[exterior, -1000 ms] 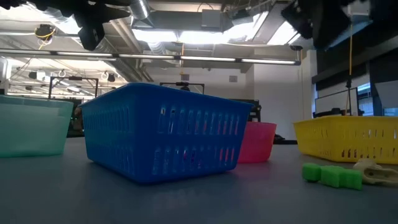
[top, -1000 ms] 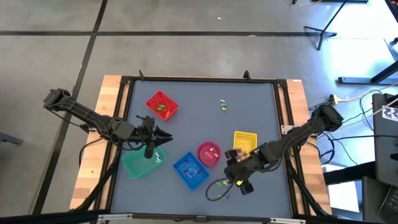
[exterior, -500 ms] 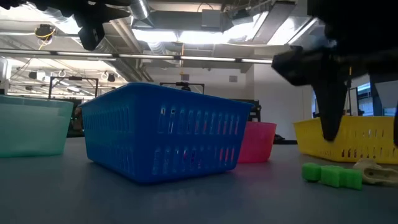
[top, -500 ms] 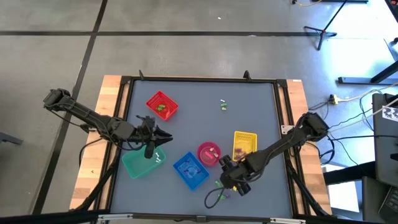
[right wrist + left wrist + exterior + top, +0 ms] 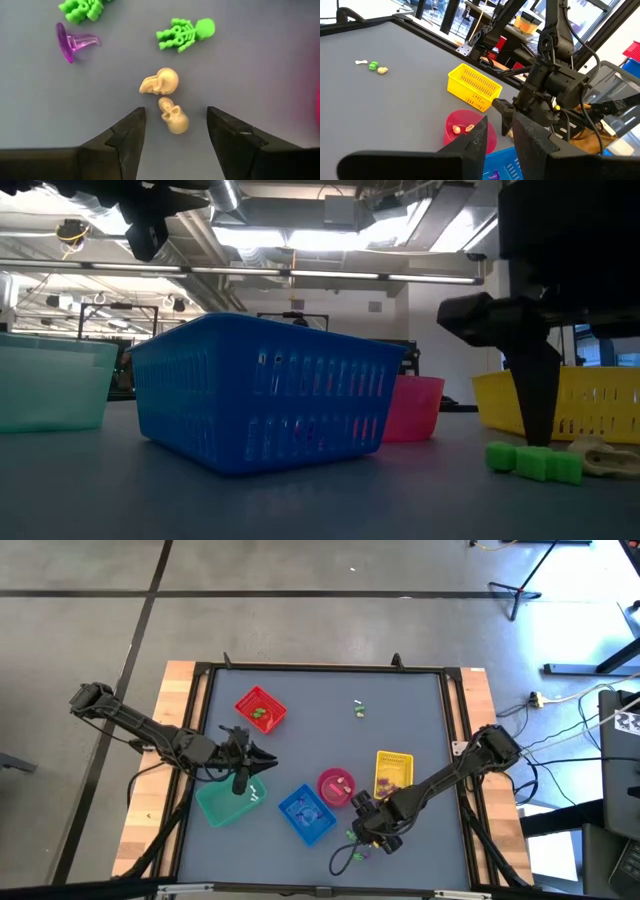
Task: Sort Halloween decoration
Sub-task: Put the white skull toy into the pink bin
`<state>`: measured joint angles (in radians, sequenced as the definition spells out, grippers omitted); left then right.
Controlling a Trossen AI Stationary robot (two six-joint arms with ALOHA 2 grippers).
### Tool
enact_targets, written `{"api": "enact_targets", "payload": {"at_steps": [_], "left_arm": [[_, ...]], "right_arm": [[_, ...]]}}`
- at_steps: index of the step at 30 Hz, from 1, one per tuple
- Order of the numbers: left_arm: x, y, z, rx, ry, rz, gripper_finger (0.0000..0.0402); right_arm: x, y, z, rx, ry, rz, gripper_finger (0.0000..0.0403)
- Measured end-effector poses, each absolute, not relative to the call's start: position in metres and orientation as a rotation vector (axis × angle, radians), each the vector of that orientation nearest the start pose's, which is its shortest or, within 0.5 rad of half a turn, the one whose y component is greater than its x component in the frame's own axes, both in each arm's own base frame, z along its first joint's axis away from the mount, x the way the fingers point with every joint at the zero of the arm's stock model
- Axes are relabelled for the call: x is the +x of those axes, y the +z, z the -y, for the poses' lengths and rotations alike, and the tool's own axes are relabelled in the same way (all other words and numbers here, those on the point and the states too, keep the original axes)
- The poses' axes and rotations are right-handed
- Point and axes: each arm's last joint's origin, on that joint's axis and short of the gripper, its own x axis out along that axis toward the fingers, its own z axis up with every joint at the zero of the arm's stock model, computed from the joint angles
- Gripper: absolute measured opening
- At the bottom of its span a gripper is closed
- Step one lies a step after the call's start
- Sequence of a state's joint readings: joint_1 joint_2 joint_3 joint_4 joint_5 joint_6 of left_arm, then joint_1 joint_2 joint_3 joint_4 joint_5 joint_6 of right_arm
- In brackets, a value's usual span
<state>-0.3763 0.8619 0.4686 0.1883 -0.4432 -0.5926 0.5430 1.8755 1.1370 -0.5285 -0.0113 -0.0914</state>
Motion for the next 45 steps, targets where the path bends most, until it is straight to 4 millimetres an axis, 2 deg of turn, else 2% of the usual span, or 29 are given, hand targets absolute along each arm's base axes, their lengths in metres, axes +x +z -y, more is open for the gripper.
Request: {"api": "enact_targets", "payload": {"at_steps": [4, 11, 16, 30, 38, 45], "left_arm": [[0.181, 0.246, 0.058, -0.509, 0.121, -0.162, 0.0076], [0.181, 0.246, 0.058, -0.509, 0.121, -0.162, 0.0076], [0.181, 0.246, 0.058, -0.51, 0.121, -0.162, 0.0076], [0.181, 0.246, 0.058, -0.511, 0.12, -0.162, 0.0076], [0.181, 0.246, 0.058, -0.51, 0.12, -0.161, 0.0076], [0.181, 0.246, 0.058, -0.509, 0.12, -0.162, 0.0076]], "right_arm": [[0.3, 0.141, -0.181, -0.409, 0.543, -1.224, 0.0192], [0.299, 0.14, -0.182, -0.406, 0.549, -1.226, 0.0114], [0.299, 0.14, -0.182, -0.406, 0.549, -1.223, 0.0075], [0.302, 0.145, -0.183, -0.414, 0.54, -1.235, 0.0064], [0.312, 0.177, -0.185, -0.474, 0.474, -1.281, 0.0064], [0.329, 0.216, -0.189, -0.633, 0.387, -1.159, 0.0064]]}}
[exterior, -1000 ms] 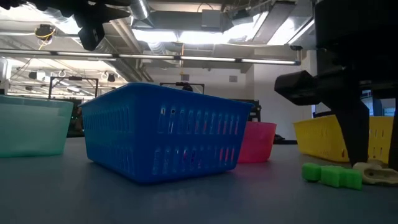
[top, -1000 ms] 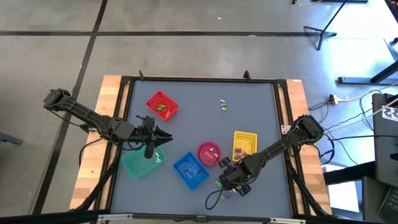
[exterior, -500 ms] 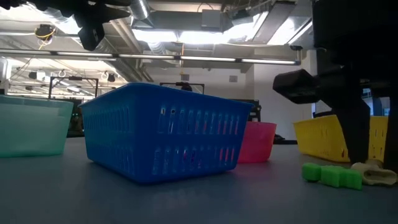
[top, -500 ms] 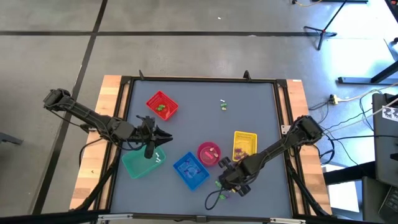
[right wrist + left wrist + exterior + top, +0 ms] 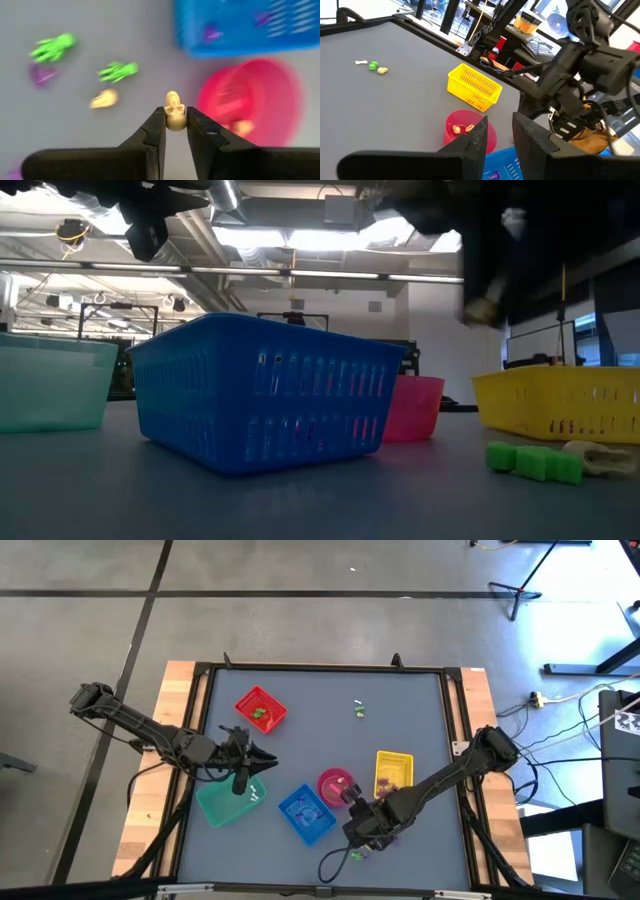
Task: Sort Halloween decoration
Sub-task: Put the white skull toy into the pink bin, then put the violet witch hat toy into the blue bin
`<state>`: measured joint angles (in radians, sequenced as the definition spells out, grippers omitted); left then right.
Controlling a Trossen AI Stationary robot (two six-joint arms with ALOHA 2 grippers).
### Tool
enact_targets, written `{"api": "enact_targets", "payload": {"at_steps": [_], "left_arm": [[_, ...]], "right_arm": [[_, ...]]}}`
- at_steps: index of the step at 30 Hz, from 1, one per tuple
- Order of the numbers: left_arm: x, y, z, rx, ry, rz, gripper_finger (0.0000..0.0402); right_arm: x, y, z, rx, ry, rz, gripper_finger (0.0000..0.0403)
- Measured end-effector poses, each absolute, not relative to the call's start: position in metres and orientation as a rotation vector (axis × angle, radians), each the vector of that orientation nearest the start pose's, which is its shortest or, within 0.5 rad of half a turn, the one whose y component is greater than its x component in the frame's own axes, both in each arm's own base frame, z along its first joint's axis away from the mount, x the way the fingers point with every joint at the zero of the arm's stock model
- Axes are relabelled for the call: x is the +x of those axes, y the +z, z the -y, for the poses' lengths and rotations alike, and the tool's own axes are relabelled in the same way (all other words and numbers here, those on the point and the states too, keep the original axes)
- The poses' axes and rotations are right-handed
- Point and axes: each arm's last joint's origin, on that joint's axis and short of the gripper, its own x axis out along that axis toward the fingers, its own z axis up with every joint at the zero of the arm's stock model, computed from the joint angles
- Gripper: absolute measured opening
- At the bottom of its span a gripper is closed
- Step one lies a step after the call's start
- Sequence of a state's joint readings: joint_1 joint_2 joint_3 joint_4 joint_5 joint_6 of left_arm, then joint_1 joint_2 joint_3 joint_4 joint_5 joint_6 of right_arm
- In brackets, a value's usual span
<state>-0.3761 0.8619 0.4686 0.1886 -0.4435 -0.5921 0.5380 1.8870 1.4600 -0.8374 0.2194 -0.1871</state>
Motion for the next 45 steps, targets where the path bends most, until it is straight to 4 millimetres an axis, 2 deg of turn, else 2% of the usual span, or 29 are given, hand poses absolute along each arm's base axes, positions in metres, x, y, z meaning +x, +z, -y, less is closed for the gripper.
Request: {"api": "enact_targets", "payload": {"at_steps": [4, 8, 18, 22, 27, 31, 36, 41, 45], "left_arm": [[0.181, 0.246, 0.058, -0.508, 0.12, -0.162, 0.0076], [0.181, 0.246, 0.058, -0.508, 0.12, -0.162, 0.0076], [0.181, 0.246, 0.058, -0.509, 0.12, -0.162, 0.0076], [0.181, 0.246, 0.058, -0.509, 0.12, -0.162, 0.0076], [0.181, 0.246, 0.058, -0.509, 0.12, -0.162, 0.0076], [0.181, 0.246, 0.058, -0.509, 0.12, -0.162, 0.0076], [0.181, 0.246, 0.058, -0.51, 0.12, -0.162, 0.0076], [0.181, 0.246, 0.058, -0.51, 0.12, -0.162, 0.0076], [0.181, 0.246, 0.058, -0.51, 0.12, -0.162, 0.0076]], "right_arm": [[0.338, 0.223, -0.179, -0.705, 0.265, -1.108, 0.0064], [0.348, 0.223, -0.159, -0.696, 0.179, -1.114, 0.0064], [0.366, 0.223, -0.118, -0.556, 0.166, -1.148, 0.0066], [0.37, 0.223, -0.109, -0.511, 0.182, -1.149, 0.0091], [0.372, 0.224, -0.108, -0.501, 0.173, -1.136, 0.0142], [0.373, 0.224, -0.108, -0.439, 0.14, -1.125, 0.0167], [0.372, 0.224, -0.111, -0.213, 0.132, -1.145, 0.0177], [0.369, 0.224, -0.12, 0.059, 0.236, -1.2, 0.0177], [0.363, 0.224, -0.136, 0.107, 0.317, -1.223, 0.0176]]}}
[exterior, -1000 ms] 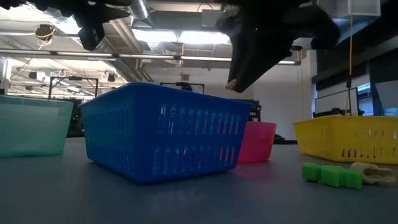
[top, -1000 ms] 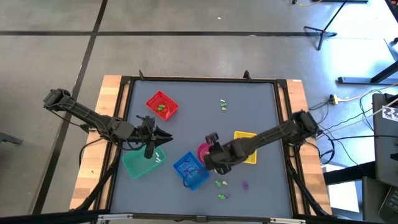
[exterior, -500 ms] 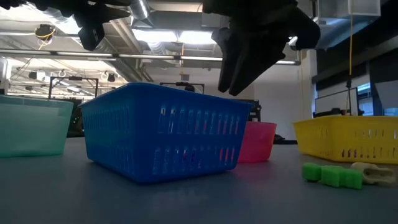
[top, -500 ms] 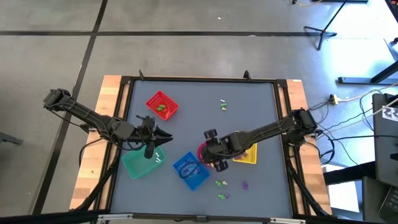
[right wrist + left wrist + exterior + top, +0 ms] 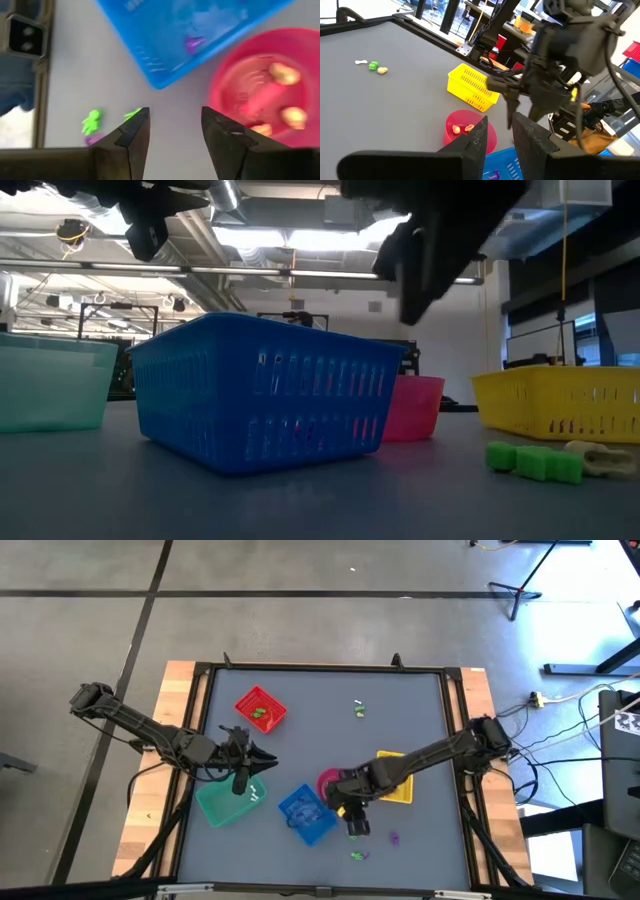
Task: Sort Halloween decoration
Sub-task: Put the violet witch hat toy into the blue bin
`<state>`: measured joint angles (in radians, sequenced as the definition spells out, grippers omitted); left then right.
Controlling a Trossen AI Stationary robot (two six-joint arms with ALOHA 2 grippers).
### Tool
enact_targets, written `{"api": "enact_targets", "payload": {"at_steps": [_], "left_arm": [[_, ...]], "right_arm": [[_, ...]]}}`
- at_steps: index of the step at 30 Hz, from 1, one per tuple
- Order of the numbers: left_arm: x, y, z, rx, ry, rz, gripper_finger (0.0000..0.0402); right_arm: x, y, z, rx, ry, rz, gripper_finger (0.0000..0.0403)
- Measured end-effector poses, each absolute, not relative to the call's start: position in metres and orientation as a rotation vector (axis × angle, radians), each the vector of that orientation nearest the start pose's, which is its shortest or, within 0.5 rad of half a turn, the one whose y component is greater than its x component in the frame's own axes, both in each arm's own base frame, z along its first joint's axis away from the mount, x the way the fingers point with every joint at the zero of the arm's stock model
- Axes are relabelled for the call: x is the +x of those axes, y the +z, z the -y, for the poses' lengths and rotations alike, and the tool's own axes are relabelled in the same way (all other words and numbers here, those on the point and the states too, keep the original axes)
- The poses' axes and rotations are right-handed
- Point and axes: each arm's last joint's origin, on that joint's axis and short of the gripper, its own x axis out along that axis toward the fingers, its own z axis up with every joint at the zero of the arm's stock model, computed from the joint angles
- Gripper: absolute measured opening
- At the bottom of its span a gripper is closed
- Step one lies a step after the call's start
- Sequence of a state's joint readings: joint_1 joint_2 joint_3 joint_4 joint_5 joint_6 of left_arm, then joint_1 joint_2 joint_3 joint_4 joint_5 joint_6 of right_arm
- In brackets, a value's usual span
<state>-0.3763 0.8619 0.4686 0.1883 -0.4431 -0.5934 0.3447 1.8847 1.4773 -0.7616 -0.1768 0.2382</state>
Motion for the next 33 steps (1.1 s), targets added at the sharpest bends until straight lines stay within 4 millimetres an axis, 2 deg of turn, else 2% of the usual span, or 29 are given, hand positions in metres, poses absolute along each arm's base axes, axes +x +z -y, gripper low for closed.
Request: {"api": "enact_targets", "payload": {"at_steps": [5, 11, 21, 28, 33], "left_arm": [[0.181, 0.246, 0.058, -0.51, 0.12, -0.162, 0.0076], [0.181, 0.246, 0.058, -0.511, 0.12, -0.162, 0.0076], [0.181, 0.246, 0.058, -0.511, 0.12, -0.162, 0.0076], [0.181, 0.246, 0.058, -0.51, 0.12, -0.162, 0.0076], [0.181, 0.247, 0.058, -0.511, 0.114, -0.163, 0.0076]], "right_arm": [[0.353, 0.224, -0.16, 0.083, 0.349, -1.231, 0.0176], [0.343, 0.224, -0.179, 0.064, 0.292, -1.234, 0.0176], [0.315, 0.224, -0.228, -0.029, 0.418, -1.223, 0.0176], [0.299, 0.211, -0.256, -0.154, 0.39, -1.195, 0.0176], [0.298, 0.196, -0.268, -0.166, 0.389, -1.204, 0.0176]]}}
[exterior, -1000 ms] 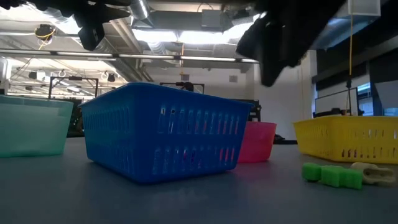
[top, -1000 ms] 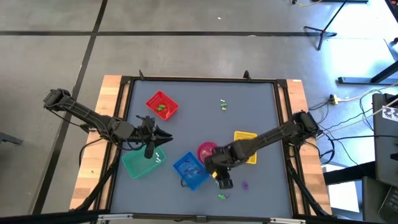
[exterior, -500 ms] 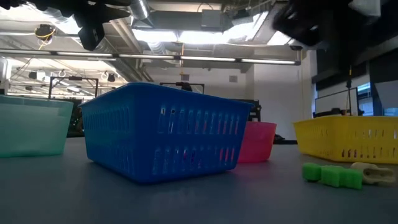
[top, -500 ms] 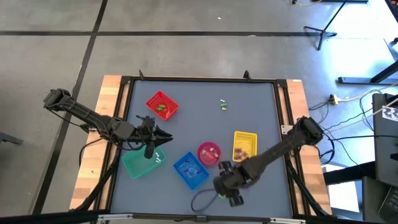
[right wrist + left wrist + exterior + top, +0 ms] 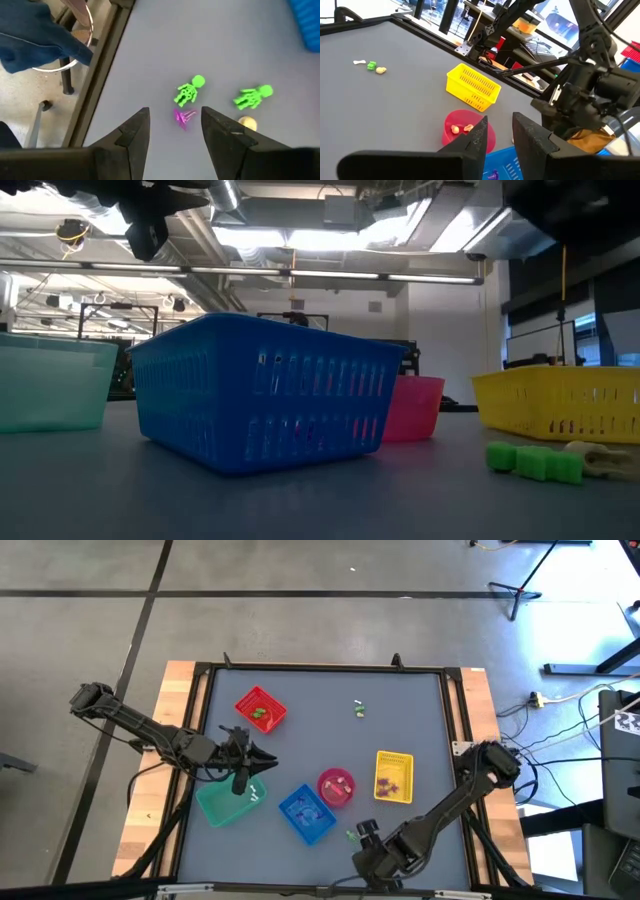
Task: Sort Halloween decoration
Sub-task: Put the violet witch hat toy into the blue bin
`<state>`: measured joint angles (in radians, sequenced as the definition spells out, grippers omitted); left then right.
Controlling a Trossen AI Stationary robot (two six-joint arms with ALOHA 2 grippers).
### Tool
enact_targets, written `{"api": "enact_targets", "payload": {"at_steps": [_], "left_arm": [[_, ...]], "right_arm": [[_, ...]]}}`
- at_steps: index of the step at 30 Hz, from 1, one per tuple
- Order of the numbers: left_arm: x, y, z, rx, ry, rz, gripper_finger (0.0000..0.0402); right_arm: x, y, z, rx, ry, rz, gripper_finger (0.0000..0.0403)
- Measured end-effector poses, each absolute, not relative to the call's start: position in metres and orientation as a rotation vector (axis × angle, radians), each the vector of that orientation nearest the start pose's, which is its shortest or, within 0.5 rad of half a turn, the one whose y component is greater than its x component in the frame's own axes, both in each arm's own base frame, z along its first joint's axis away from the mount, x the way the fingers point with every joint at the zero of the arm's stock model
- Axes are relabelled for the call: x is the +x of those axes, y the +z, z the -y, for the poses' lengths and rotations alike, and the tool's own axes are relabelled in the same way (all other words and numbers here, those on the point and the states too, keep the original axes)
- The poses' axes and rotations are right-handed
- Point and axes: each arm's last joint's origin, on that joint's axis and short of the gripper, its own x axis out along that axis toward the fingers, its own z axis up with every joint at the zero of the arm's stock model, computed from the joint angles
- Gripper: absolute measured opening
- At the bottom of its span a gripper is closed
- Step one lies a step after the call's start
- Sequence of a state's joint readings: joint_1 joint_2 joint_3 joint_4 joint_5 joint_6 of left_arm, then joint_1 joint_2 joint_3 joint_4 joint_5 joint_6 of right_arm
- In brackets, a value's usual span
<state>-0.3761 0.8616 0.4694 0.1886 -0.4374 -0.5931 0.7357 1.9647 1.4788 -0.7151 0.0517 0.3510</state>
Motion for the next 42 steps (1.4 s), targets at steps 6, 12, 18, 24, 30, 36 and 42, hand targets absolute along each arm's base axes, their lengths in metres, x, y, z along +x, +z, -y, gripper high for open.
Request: {"api": "enact_targets", "payload": {"at_steps": [6, 12, 18, 24, 30, 36, 42], "left_arm": [[0.181, 0.247, 0.058, -0.511, 0.108, -0.166, 0.0076], [0.181, 0.247, 0.058, -0.511, 0.105, -0.167, 0.0076], [0.181, 0.247, 0.059, -0.511, 0.102, -0.168, 0.0076], [0.181, 0.247, 0.059, -0.511, 0.102, -0.168, 0.0076], [0.181, 0.247, 0.059, -0.511, 0.101, -0.168, 0.0076], [0.181, 0.247, 0.059, -0.511, 0.102, -0.168, 0.0076], [0.181, 0.247, 0.059, -0.511, 0.101, -0.168, 0.0076]], "right_arm": [[0.301, 0.175, -0.273, -0.161, 0.364, -1.25, 0.0176], [0.303, 0.162, -0.274, -0.186, 0.338, -1.276, 0.0176], [0.303, 0.159, -0.274, -0.192, 0.332, -1.283, 0.0176], [0.301, 0.159, -0.27, -0.231, 0.288, -1.297, 0.0176], [0.3, 0.158, -0.271, -0.214, 0.297, -1.307, 0.0176], [0.301, 0.158, -0.271, -0.214, 0.294, -1.305, 0.0176], [0.302, 0.147, -0.272, -0.221, 0.29, -1.324, 0.0176]]}}
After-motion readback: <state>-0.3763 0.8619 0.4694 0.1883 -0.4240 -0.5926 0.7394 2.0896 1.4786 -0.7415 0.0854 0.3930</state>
